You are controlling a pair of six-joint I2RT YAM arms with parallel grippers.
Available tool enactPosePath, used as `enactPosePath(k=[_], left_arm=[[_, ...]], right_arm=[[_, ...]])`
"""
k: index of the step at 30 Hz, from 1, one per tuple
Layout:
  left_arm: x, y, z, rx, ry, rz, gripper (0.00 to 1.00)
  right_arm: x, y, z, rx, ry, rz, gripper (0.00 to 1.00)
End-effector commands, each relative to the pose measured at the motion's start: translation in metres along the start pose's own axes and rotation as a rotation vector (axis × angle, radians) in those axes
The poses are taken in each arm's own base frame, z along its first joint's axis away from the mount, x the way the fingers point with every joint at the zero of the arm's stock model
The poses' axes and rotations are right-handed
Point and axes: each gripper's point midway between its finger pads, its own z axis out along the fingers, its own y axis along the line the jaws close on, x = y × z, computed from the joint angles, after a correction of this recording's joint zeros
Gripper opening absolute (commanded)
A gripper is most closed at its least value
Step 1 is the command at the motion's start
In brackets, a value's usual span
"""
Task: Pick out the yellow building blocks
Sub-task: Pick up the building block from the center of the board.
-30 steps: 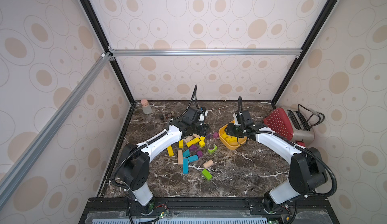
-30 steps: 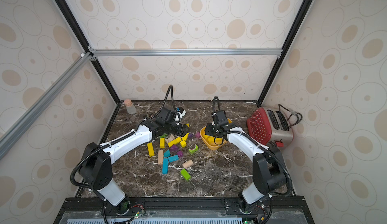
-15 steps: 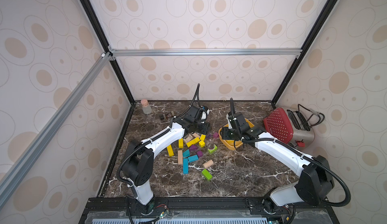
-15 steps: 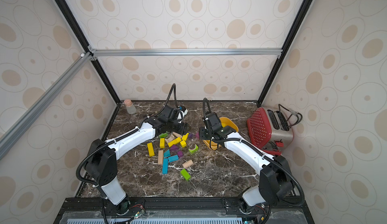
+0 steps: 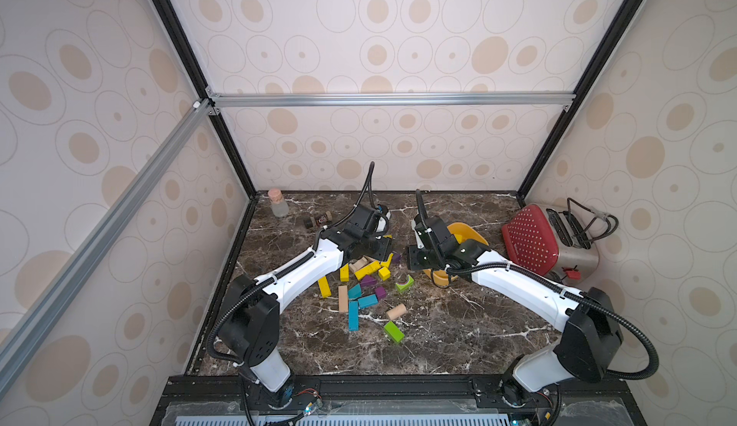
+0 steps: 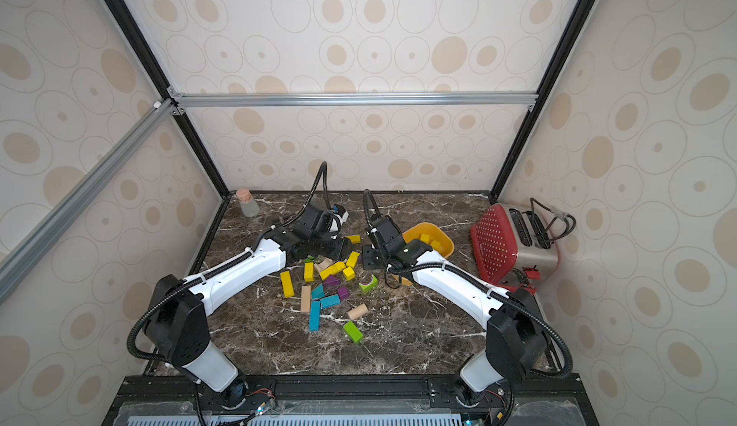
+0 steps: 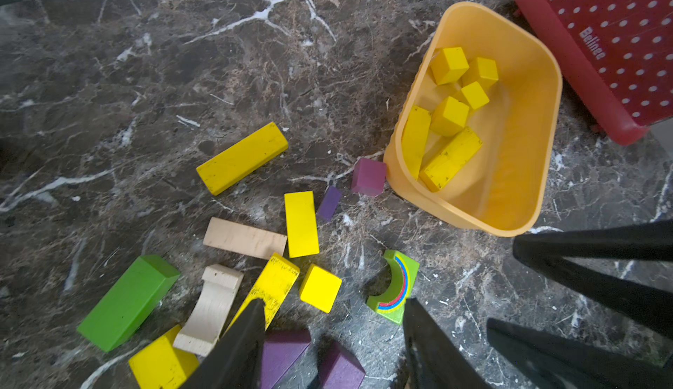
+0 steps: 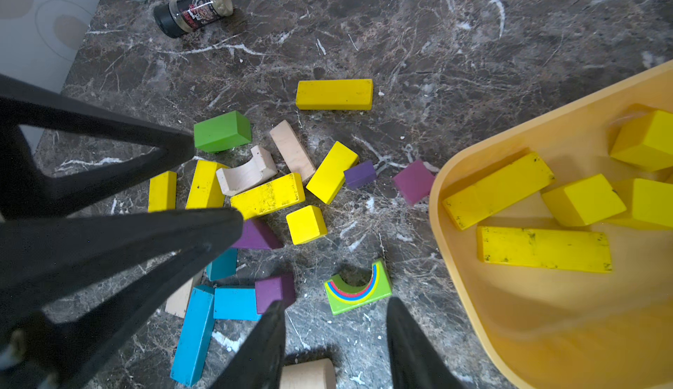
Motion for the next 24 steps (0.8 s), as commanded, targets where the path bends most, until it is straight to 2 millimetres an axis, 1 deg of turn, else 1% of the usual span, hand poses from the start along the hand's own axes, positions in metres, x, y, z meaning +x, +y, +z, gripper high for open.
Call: enactPosePath(k=[1, 7, 9, 15, 19, 24], left_arm=[[0.011, 0.014, -0.016, -0.068, 0.011, -0.006, 0.60], [0.033, 0.027, -0.027, -0.117, 0.038, -0.013, 0.61], [0.040, 0.031, -0.029, -0.128, 0.044, -0.017, 0.61], [0.056, 0.043, -0.034, -0.142, 0.065, -0.040, 0.62], [0.066, 0.056, -0.039, -0.147, 0.073, -0.072, 0.62], [0.082, 0.073, -0.044, -0.190, 0.085, -0.081, 0.62]], right_arm=[[0.004, 0.007, 0.007, -0.005, 0.006, -0.024, 0.47], [0.015, 0.020, 0.025, -0.028, 0.046, -0.021, 0.47], [0.017, 0.026, 0.030, -0.032, 0.056, -0.033, 0.47], [0.021, 0.035, 0.050, -0.030, 0.091, -0.032, 0.47], [0.022, 0.050, 0.066, -0.054, 0.118, -0.033, 0.47], [0.029, 0.067, 0.086, -0.064, 0.179, -0.052, 0.47]])
